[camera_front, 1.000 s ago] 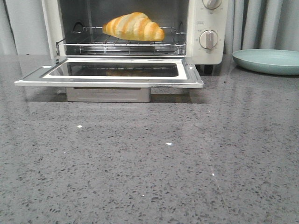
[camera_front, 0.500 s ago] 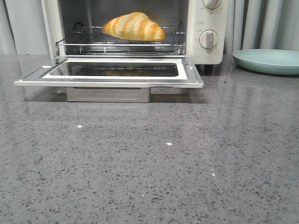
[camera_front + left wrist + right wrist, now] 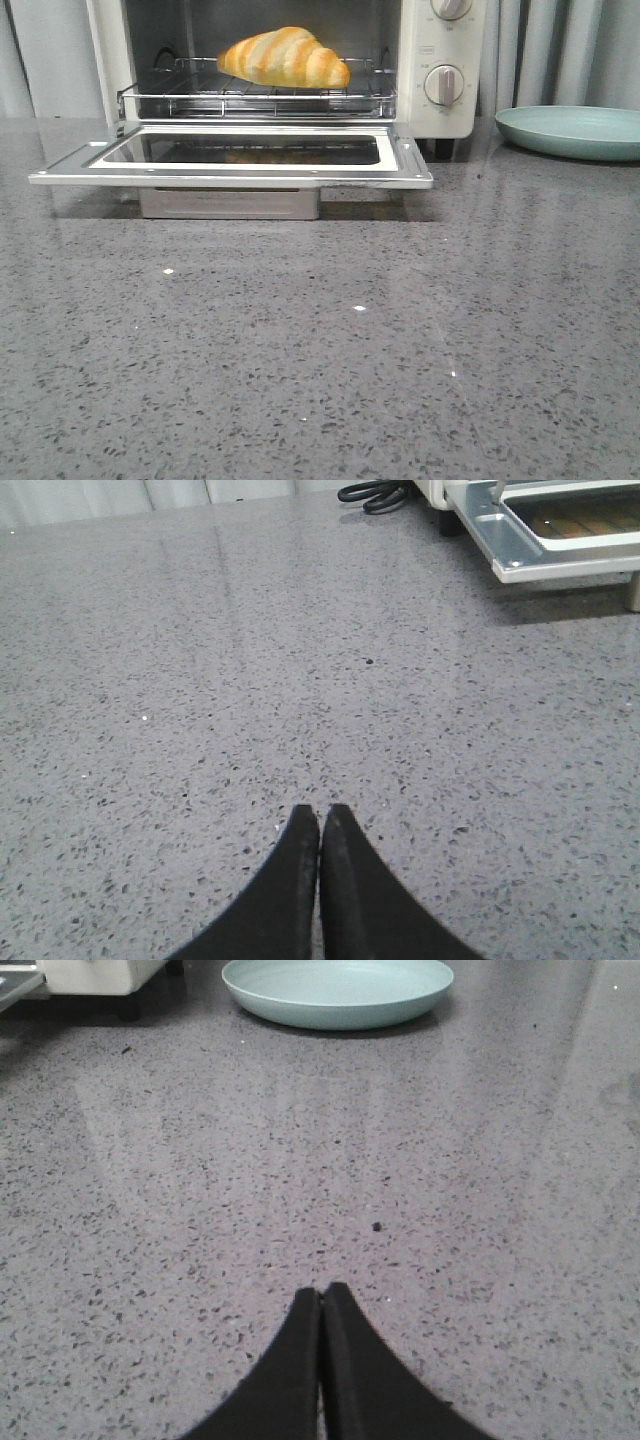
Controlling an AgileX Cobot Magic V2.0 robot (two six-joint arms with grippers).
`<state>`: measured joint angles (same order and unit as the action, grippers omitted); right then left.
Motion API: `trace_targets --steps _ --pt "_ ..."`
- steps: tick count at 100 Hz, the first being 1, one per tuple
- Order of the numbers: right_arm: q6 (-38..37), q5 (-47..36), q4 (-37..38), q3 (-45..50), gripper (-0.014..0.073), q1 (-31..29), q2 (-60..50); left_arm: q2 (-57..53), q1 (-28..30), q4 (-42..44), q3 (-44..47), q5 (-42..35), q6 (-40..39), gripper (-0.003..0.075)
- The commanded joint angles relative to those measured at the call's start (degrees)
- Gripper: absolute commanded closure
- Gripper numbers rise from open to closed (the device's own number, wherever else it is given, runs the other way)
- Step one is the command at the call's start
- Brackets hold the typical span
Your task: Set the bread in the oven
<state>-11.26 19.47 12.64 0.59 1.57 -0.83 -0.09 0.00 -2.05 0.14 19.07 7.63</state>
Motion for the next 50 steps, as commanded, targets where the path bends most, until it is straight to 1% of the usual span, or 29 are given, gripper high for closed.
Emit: trace_targets --steps 1,50 --pt "0.1 -1.5 -0.1 1.5 0.0666 -0.2 -0.8 -1.6 0.1 -0.4 1.2 -3.3 -0.5 0.0741" --pt "0.1 -2.0 -0.5 1.5 0.0665 -0.2 -0.8 -1.6 0.1 -0.4 1.2 -3.3 -0.5 0.0741"
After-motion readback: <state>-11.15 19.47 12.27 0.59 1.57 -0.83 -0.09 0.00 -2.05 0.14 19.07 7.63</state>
